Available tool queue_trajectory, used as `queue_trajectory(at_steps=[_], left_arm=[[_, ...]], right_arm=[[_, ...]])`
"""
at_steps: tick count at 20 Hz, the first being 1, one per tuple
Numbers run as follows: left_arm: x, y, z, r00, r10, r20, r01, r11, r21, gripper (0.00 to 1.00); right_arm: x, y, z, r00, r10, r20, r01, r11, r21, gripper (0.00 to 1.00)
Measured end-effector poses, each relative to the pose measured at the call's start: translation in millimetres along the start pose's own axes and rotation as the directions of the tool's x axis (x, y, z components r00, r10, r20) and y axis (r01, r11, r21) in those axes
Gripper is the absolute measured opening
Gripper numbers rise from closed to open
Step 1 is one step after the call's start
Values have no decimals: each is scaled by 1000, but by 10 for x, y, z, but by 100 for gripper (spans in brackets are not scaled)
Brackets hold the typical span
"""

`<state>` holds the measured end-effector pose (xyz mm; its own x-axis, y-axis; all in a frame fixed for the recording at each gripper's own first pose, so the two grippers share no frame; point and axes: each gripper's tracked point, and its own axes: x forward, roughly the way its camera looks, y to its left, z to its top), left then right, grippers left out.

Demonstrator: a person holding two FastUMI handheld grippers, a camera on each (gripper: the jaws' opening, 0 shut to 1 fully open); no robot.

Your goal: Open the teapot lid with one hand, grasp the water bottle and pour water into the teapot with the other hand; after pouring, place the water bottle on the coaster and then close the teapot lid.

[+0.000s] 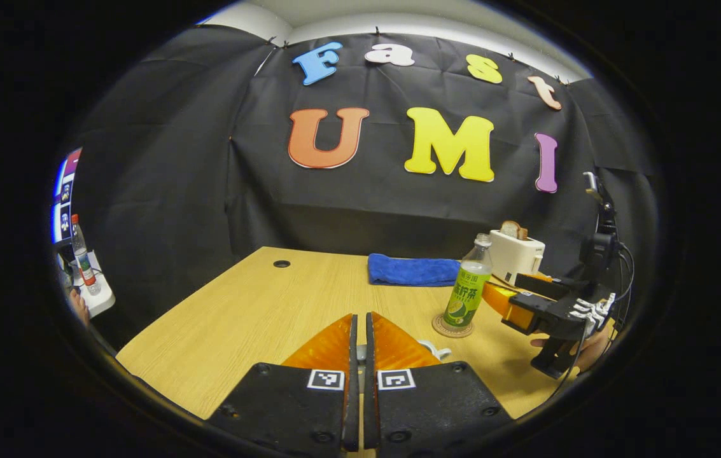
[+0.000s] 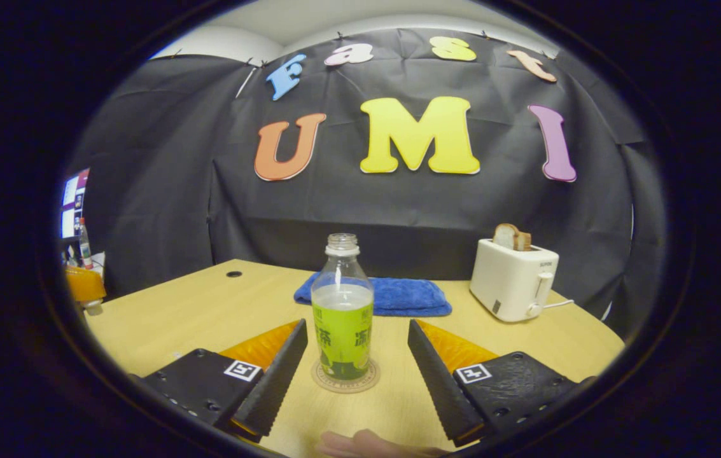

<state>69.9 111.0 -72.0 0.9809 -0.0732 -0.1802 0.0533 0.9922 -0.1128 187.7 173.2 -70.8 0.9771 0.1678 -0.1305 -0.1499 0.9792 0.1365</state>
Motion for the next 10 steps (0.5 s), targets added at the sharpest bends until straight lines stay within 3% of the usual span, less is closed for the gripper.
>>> queue_trajectory(at_steps=[4,5,10], left_arm=[[183,-211,-38,998,-44,45,45,999,-16,5],[240,-294,-55,996,-64,58,65,998,-21,5],[524,-512,-287,991,-110,78,107,994,34,5]], right_arm=[[-420,-179,-143,1000,27,5,-27,997,67,92],[-528,-243,-178,1000,23,8,-23,998,62,95],[-958,-638,-197,997,-50,56,50,999,16,95]])
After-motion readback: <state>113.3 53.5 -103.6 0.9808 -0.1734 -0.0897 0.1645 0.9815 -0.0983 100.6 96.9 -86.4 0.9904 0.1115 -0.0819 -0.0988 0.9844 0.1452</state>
